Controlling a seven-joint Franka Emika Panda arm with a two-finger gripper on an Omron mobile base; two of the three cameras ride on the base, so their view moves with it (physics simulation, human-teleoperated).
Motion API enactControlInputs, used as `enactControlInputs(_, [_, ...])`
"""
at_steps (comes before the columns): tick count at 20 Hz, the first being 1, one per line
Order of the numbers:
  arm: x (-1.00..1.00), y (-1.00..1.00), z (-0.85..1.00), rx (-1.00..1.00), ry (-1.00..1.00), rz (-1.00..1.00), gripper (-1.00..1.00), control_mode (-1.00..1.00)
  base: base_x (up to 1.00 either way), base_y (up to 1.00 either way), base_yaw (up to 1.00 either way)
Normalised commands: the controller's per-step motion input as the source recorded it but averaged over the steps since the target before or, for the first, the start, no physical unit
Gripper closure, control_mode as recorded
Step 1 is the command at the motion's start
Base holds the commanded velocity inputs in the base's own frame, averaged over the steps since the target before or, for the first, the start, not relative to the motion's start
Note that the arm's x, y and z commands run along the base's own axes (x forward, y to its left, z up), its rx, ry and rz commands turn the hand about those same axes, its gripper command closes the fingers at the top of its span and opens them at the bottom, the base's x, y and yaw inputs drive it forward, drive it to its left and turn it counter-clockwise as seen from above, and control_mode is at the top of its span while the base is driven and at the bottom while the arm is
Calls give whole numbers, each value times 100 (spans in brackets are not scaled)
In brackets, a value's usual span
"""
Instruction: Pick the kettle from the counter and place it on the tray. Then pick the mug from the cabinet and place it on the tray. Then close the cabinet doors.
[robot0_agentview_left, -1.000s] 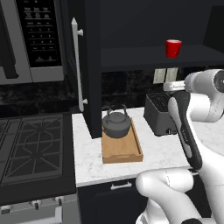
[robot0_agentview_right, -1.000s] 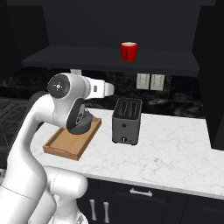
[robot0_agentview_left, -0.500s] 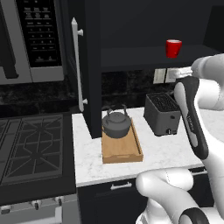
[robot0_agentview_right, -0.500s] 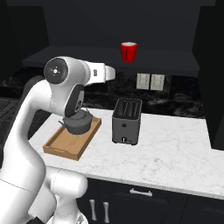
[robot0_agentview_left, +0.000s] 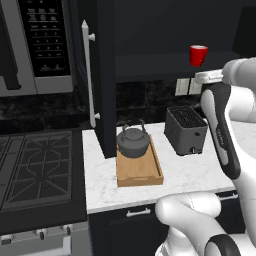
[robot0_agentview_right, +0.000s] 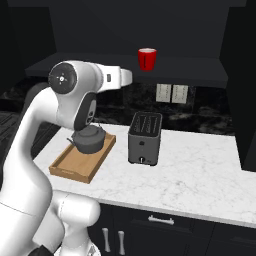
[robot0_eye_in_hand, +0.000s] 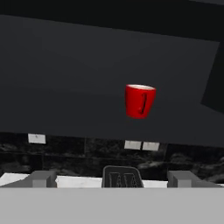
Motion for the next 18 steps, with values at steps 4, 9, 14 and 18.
enactControlInputs(4, [10,0,39,0,-6,-2,-100,-100,0,0,0])
enactControlInputs(9, [24,-2,9,0,0,-3,-100,-100,0,0,0])
enactControlInputs(14, [38,-26,0,0,0,0,-100,-100,0,0,0])
enactControlInputs(18, [51,-35,0,2,0,0,-100,-100,0,0,0])
